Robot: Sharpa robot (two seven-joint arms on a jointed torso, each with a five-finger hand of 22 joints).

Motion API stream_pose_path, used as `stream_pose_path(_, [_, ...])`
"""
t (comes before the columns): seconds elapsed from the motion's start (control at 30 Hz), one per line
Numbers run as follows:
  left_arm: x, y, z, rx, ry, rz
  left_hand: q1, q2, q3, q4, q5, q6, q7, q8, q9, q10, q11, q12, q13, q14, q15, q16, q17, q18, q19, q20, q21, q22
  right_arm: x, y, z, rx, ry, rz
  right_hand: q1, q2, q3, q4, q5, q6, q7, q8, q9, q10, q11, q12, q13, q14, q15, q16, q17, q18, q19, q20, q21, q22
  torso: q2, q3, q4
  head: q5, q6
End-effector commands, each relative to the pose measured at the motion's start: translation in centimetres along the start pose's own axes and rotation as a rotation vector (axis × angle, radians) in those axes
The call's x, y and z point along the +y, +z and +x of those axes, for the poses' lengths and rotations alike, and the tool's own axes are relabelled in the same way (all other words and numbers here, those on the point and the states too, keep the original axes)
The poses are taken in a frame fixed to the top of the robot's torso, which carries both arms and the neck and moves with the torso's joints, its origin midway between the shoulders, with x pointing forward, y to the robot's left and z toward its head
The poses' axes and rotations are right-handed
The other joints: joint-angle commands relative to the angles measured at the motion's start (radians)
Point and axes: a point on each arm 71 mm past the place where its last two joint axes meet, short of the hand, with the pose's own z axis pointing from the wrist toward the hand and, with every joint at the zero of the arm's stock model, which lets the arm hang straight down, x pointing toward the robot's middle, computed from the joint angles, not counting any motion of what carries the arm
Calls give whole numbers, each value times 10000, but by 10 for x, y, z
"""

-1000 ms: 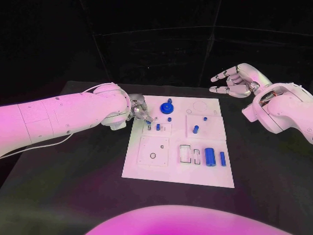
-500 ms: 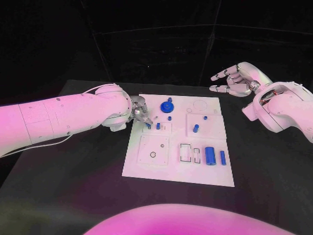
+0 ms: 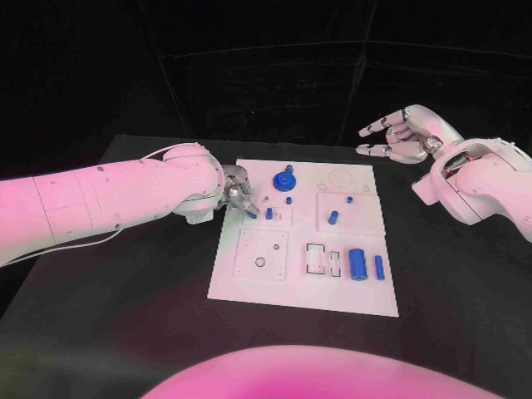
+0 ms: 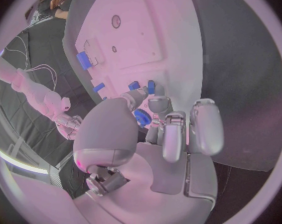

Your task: Assemble the parts on the task board

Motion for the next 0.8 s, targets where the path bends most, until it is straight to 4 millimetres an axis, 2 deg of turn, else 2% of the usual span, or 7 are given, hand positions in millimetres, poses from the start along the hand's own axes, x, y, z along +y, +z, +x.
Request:
stream_pose_path(0.03, [0, 0, 4, 320, 253, -103, 74, -11, 1294, -1246, 50, -5, -48, 67, 15, 70, -5, 56, 19, 1056, 19, 31, 2634, -19, 113, 5, 42, 9, 2, 1, 0, 36, -23, -89, 21, 98, -29, -17, 52, 57, 4, 10, 2, -54, -12, -31, 531, 707, -26, -56, 1135, 10, -85, 1, -33, -7, -2, -2, -1, -2, -1])
stream_pose_path(0.3, [-1, 1, 4, 285, 236, -35, 10, -23, 1321, -1217, 54, 8, -50, 82, 14, 95, -5, 76, 44, 1056, 19, 31, 2634, -17, 111, 3, 35, 2, 2, 1, 0, 38, -22, -99, 17, 98, -37, -15, 53, 61, 4, 12, 3, -49, -12, -24, 537, 707, -26, -59, 1131, 10, -85, 0, -33, -7, 2, -1, -1, 0, -10])
stream_pose_path(0.57, [-3, 4, 3, 227, 172, -4, -896, -113, 894, -625, -95, 241, -195, 242, 44, 178, -96, 144, 84, 1056, -42, 31, 2634, -21, 125, -37, 41, 38, 2, 1, 0, 44, -19, -103, 16, 98, -39, -14, 53, 62, 4, 12, 3, -57, -12, -36, 527, 705, -26, -63, 1124, 10, -85, 0, -34, -7, 3, 5, -4, -14, -22])
stream_pose_path(0.8, [-5, 7, 3, 346, 187, -56, -1244, -149, 541, -391, -151, 334, -236, 271, 32, 195, -130, 206, 144, 1056, -82, 31, 2634, -34, 150, -79, 80, 108, 3, 1, 1, 76, -10, -115, 16, 98, -39, -14, 53, 62, 4, 12, 3, -57, -12, -36, 527, 705, -26, -63, 1124, 10, -85, 0, -34, -7, 7, 8, -10, -28, -39])
